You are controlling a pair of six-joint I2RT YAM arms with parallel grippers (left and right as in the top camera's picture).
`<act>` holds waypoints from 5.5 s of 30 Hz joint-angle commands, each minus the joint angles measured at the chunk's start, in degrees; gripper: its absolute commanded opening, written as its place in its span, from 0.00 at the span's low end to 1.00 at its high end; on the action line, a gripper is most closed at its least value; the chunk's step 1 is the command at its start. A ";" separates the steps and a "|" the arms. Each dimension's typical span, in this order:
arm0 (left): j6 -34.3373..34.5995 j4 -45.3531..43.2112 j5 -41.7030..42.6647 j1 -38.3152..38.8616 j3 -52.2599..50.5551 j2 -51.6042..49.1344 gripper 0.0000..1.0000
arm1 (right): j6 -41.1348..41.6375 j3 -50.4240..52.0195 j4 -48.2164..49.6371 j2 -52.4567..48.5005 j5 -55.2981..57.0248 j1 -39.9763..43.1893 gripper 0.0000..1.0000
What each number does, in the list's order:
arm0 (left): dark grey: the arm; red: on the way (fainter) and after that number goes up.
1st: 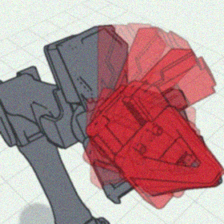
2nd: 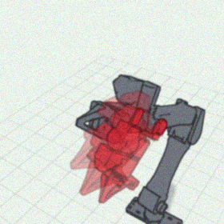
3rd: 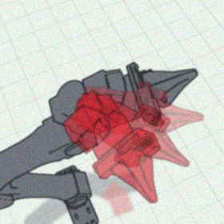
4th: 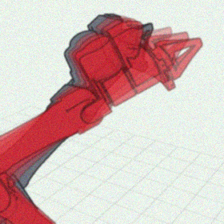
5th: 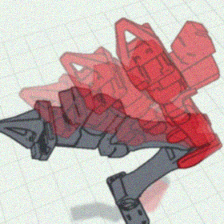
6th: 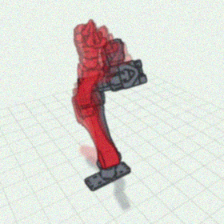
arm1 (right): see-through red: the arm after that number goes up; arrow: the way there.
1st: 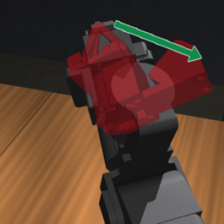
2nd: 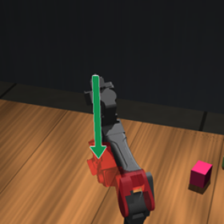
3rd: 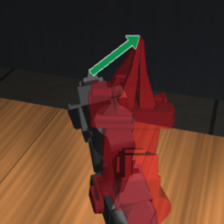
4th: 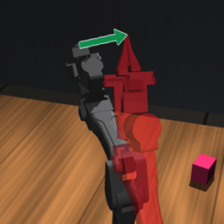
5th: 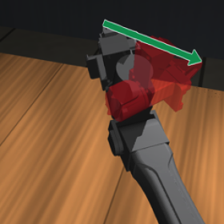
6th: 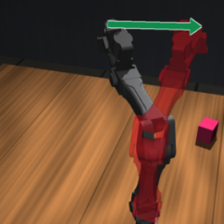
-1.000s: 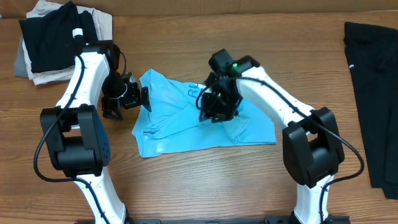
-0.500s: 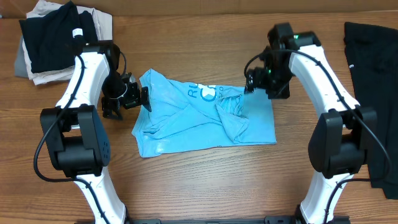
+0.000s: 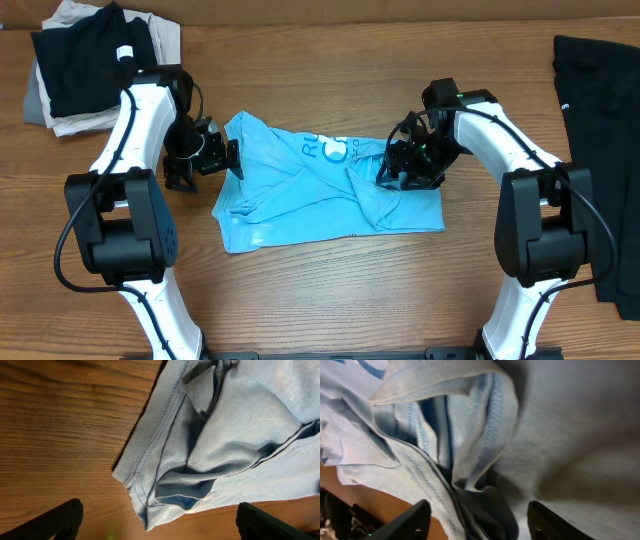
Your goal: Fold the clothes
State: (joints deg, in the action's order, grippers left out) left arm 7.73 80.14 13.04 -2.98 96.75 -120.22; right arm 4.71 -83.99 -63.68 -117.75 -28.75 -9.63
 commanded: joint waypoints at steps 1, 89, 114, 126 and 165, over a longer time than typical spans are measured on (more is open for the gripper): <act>0.15 -0.02 0.55 0.79 0.74 1.64 1.00 | -0.44 0.76 0.44 0.63 -3.80 -1.20 0.57; -2.12 -9.60 6.43 -3.76 -1.49 1.40 1.00 | 14.19 -26.64 -20.63 1.70 18.67 7.72 1.00; -3.52 -24.57 15.15 -0.15 -14.69 -0.42 1.00 | 14.86 -26.62 -20.41 1.70 18.67 21.49 1.00; -3.48 -24.96 14.67 4.61 -14.71 -2.27 0.32 | 14.86 -26.62 -20.41 1.70 18.67 21.49 1.00; 9.11 2.32 0.26 20.65 17.42 -1.42 0.04 | 14.86 -26.62 -20.41 1.70 18.67 21.49 1.00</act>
State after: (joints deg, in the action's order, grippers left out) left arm 14.90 83.42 11.97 13.19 112.66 -122.28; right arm 19.46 -109.56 -84.18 -117.51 -10.24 11.94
